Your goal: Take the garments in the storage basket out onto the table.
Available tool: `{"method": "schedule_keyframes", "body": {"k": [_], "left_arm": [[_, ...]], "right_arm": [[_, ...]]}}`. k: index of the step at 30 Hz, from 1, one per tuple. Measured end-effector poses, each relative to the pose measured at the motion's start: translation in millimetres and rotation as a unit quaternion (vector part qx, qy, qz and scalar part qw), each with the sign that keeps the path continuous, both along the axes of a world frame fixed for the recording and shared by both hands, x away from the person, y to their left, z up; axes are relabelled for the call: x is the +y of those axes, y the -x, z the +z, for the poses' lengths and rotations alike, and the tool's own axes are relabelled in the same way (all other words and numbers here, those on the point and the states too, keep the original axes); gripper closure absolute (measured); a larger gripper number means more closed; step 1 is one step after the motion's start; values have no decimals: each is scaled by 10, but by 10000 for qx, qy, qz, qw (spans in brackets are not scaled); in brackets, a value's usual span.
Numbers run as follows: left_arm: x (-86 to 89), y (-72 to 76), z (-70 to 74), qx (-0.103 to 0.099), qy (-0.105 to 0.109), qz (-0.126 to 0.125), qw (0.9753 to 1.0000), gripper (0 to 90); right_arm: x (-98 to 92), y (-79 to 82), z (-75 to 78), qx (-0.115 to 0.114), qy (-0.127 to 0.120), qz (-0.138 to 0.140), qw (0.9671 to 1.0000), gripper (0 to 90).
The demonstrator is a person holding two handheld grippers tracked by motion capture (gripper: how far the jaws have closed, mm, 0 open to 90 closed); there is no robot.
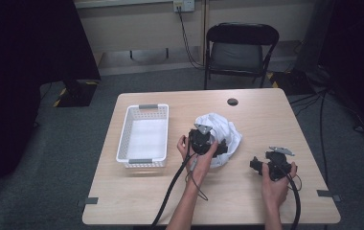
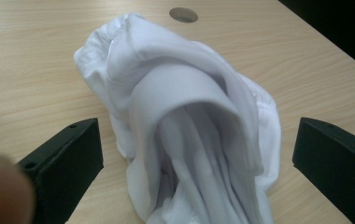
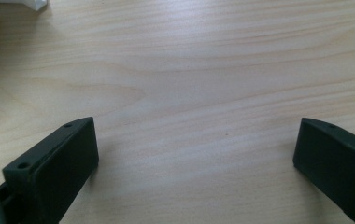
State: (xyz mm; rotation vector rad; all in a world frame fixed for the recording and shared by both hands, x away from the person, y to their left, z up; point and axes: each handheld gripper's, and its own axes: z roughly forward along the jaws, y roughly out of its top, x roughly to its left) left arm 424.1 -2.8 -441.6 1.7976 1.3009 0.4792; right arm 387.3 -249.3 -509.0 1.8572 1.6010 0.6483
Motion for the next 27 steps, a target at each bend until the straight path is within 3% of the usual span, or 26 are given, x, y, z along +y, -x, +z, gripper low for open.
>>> {"method": "schedule_keyframes", "body": {"k": [8, 18, 22, 27], "left_arm": [[23, 87, 10, -67, -51, 7, 10000, 16], [118, 220, 80, -254, 73, 4, 9997, 16], [118, 294, 80, -363, -29, 66, 9993, 19], [145, 372, 84, -404, 63, 59, 9991, 21]], "right_arm": [[0, 0, 0, 0, -1, 0, 10000, 0], [0, 0, 0, 0, -2, -1, 10000, 0], [0, 0, 0, 0, 0, -1, 10000, 0], [0, 0, 0, 1, -1, -2, 10000, 0]]}}
